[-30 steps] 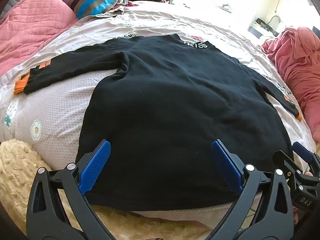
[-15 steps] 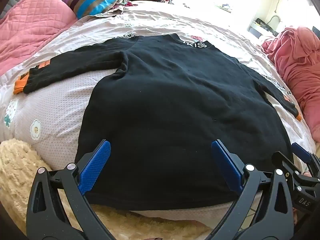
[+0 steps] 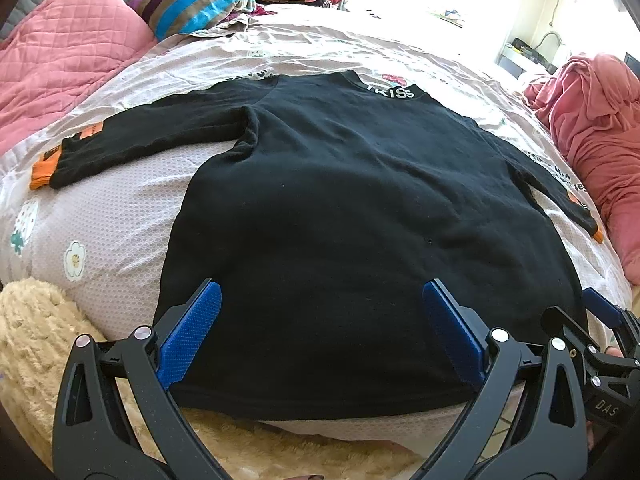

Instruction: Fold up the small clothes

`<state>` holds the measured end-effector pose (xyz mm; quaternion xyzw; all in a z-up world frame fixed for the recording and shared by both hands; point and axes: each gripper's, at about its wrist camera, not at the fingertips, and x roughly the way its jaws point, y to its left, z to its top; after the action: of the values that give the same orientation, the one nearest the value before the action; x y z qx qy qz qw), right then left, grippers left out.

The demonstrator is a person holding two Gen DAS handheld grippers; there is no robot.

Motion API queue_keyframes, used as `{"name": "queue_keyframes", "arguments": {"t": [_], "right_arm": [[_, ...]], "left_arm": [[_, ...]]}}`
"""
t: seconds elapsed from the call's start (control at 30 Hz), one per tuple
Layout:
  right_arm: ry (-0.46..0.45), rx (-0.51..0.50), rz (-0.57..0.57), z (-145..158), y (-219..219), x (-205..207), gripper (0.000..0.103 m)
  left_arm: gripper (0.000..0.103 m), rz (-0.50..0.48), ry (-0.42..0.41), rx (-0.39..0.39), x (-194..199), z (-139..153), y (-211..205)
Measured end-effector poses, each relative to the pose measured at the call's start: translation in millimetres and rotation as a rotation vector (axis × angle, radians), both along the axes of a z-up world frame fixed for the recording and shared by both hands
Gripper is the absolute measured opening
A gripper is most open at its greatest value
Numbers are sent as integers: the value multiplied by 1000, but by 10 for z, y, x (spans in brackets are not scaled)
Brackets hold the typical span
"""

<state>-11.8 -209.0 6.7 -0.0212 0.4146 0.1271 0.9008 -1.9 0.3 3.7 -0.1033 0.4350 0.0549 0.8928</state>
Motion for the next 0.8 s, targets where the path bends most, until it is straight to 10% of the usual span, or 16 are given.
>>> {"name": "queue_keyframes", "arguments": {"t": [0.8], "right_arm": [[2, -3, 7, 14, 29, 16, 99]], "left_arm": [[95, 5, -8, 20, 12, 26, 6]]}}
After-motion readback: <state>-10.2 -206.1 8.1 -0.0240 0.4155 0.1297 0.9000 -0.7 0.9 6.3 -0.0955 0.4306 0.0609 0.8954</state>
